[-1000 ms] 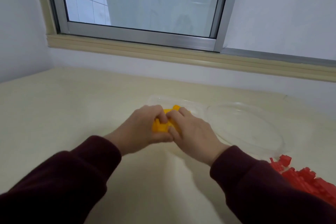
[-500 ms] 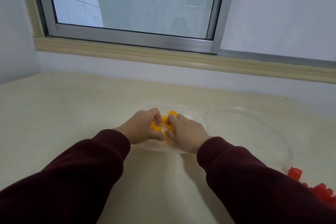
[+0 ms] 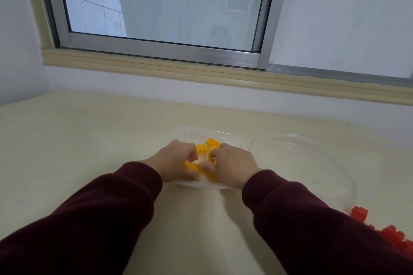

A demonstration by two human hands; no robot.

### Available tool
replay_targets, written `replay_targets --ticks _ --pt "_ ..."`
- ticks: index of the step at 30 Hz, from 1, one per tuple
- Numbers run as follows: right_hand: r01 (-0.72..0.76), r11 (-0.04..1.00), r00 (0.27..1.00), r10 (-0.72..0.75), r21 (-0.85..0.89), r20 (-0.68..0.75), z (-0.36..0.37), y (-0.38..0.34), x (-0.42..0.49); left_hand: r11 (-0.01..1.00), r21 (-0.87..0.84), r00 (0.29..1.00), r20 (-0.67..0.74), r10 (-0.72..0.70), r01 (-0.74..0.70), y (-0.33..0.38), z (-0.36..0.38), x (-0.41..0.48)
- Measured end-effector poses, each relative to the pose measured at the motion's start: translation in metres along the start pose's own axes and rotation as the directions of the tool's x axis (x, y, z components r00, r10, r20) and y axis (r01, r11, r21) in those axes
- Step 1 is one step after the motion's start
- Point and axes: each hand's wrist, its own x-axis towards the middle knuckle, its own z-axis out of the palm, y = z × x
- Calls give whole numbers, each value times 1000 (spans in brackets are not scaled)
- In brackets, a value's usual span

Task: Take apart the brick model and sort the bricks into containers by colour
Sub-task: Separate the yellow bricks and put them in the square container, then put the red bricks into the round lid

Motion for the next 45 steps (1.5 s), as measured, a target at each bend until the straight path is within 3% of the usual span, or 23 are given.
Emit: replay_targets --ticks 5,8,12,19,27,35,45 --pt "-16 1000 992 16 2 -123 -13 1 -7 998 -59 993 -115 13 -20 5 -14 -10" --pt "-21 998 974 34 57 -226 -25 10 -22 995 -102 967 -252 -26 0 10 -25 -19" --pt "-40 988 958 80 149 -274 -36 27 -50 991 -134 943 -330 -48 4 19 -33 -36" --pt "-31 977 923 108 210 -370 -53 62 -124 969 -198 903 -427 52 -149 80 -18 -63" --pt "-180 949 871 276 260 -406 -76 144 -213 910 -219 897 -355 263 -353 168 38 -74" --pt "-320 893 863 413 316 -293 -53 190 -269 915 -187 929 -169 328 -357 223 99 -63" --pt "-249 913 924 324 323 -202 -36 192 -271 939 -72 934 -152 323 -336 236 119 -46"
